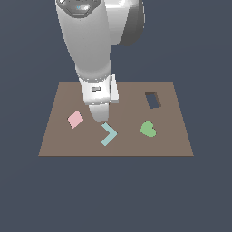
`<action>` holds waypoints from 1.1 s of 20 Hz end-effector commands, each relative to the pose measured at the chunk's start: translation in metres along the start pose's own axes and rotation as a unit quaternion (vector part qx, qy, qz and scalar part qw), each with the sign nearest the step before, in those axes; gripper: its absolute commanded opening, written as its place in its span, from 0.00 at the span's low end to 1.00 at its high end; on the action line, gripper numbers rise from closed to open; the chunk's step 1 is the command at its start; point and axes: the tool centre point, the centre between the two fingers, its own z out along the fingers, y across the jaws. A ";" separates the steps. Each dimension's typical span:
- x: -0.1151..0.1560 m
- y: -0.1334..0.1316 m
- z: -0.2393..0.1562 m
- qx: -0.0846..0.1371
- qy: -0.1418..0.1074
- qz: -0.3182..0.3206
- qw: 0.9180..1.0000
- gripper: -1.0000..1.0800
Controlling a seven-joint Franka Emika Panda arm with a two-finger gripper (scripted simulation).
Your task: Insert a designated object into the corresponding slot on a board.
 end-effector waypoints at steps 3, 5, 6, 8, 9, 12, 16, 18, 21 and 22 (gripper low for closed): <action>0.001 0.000 0.000 0.000 0.000 -0.004 1.000 0.00; 0.002 0.001 0.000 0.000 0.000 -0.004 1.000 0.00; 0.002 0.001 0.000 0.000 0.000 -0.004 1.000 0.00; 0.002 0.000 0.004 0.000 0.000 -0.004 1.000 0.00; 0.001 0.000 0.006 0.000 0.000 -0.004 1.000 0.00; 0.001 0.000 0.010 0.000 0.000 -0.003 1.000 0.00; 0.001 0.000 0.010 0.000 0.000 -0.003 1.000 0.96; 0.001 0.000 0.010 0.000 0.000 -0.003 1.000 0.96; 0.001 0.000 0.010 0.000 0.000 -0.003 1.000 0.96; 0.001 0.000 0.010 0.000 0.000 -0.003 1.000 0.96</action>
